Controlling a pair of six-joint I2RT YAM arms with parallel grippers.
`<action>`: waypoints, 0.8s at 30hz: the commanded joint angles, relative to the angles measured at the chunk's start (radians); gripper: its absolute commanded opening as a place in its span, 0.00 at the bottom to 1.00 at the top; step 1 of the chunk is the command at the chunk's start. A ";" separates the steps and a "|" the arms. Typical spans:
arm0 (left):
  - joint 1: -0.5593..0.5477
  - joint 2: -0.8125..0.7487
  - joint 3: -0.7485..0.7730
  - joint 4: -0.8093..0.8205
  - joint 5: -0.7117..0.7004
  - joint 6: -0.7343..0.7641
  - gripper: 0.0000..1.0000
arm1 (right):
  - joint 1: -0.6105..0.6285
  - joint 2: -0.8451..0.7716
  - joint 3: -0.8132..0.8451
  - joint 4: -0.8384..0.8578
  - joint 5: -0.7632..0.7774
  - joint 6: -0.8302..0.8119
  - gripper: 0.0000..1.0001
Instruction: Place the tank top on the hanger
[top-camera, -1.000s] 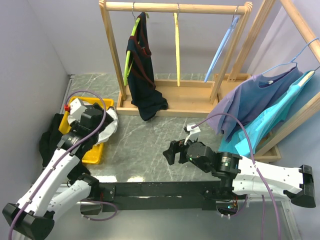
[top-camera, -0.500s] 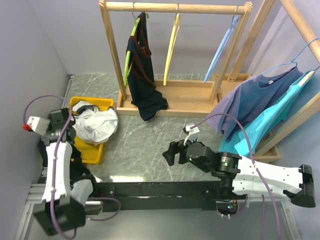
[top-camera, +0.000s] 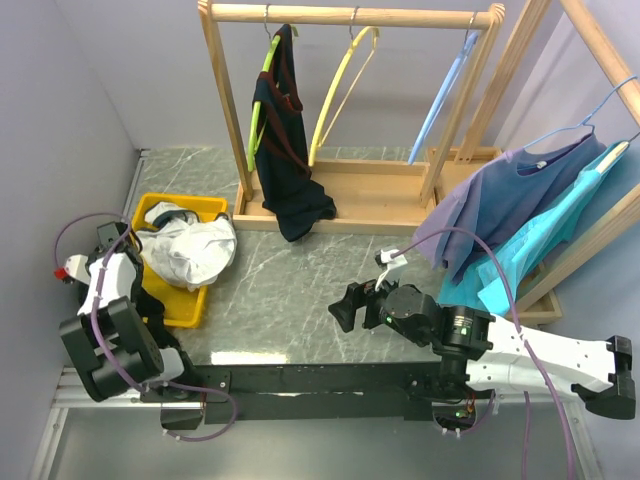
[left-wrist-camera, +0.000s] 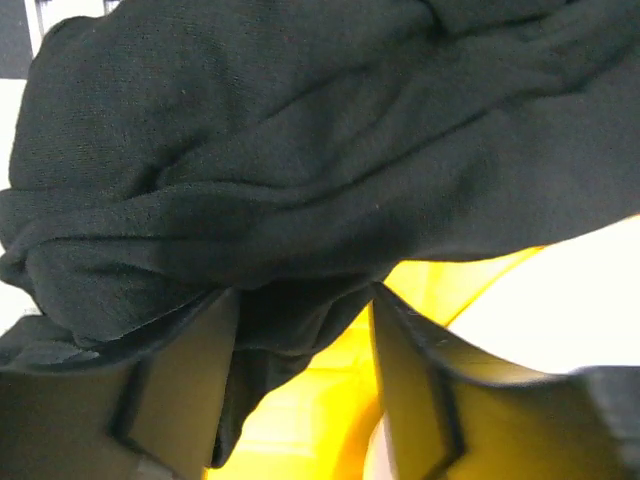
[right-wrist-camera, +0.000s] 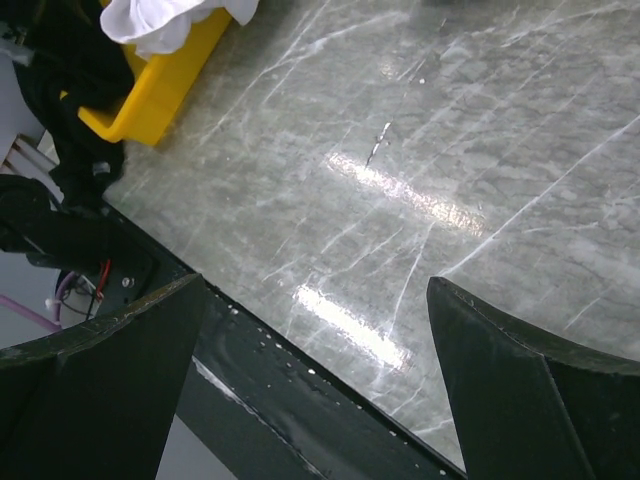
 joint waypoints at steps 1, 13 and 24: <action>0.005 -0.069 0.033 0.020 0.014 0.022 0.50 | 0.005 -0.015 -0.009 0.000 0.023 0.005 1.00; 0.006 -0.343 0.162 0.011 0.015 0.173 0.01 | 0.005 0.033 0.034 0.009 0.023 -0.015 1.00; 0.078 -0.080 0.097 -0.003 0.013 0.113 0.68 | 0.005 0.007 0.015 -0.001 0.021 -0.010 1.00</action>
